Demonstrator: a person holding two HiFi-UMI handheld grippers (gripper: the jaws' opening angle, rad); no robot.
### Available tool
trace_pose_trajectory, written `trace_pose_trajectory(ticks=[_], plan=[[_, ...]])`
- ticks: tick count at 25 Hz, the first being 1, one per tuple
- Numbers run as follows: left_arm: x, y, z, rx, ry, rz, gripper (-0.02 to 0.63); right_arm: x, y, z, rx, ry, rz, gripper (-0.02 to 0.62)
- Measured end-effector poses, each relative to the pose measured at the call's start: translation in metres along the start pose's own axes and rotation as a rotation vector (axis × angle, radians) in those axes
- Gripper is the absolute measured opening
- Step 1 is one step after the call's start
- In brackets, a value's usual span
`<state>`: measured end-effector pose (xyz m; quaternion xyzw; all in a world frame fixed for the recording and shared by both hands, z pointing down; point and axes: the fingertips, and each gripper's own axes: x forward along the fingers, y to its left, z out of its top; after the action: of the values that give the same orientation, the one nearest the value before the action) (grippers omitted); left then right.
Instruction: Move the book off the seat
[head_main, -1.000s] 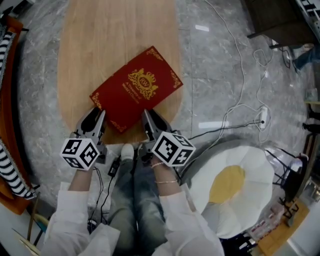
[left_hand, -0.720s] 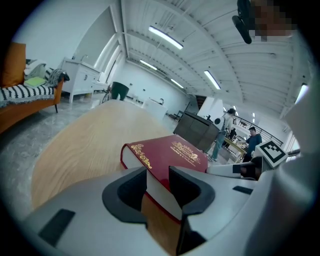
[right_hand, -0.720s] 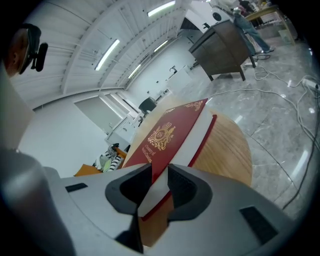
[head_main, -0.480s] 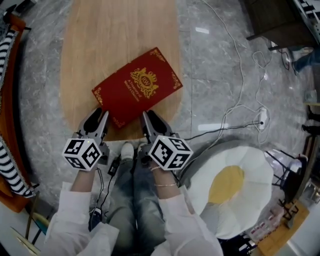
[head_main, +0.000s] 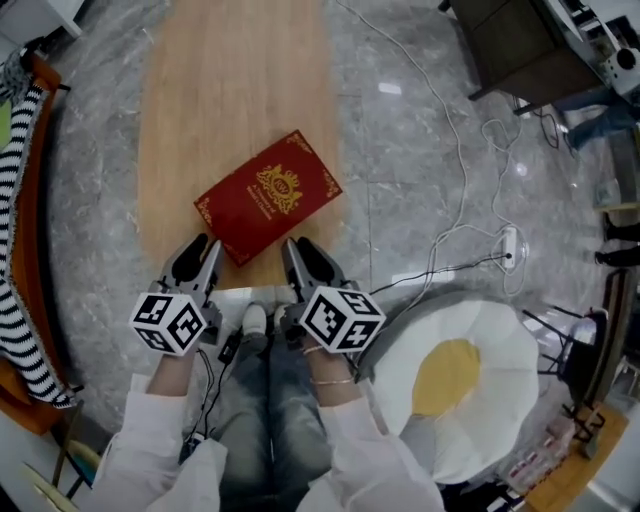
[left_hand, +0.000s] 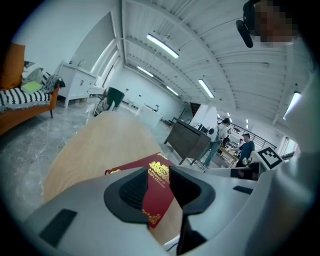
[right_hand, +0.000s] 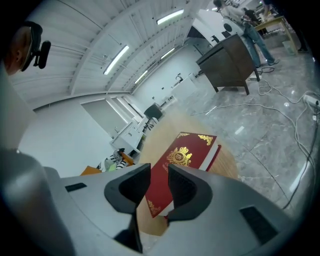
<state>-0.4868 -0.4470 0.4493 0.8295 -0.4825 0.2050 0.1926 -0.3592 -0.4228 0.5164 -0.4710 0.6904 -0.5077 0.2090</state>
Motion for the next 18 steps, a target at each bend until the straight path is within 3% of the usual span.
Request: trace_pose_trajectory(ticks=[4, 12, 18], plan=[[-0.020, -0.040, 0.035, 0.013, -0.025, -0.042, 0.126, -0.029, 0.032, 0.025, -0.032, 0.012, 0.026, 0.103], [-0.061, -0.118, 0.107, 0.031, -0.068, -0.092, 0.121, -0.100, 0.101, 0.095, -0.080, -0.059, 0.048, 0.101], [-0.094, -0.178, 0.156, 0.085, -0.092, -0.108, 0.037, -0.147, 0.156, 0.129, -0.170, -0.061, 0.099, 0.092]])
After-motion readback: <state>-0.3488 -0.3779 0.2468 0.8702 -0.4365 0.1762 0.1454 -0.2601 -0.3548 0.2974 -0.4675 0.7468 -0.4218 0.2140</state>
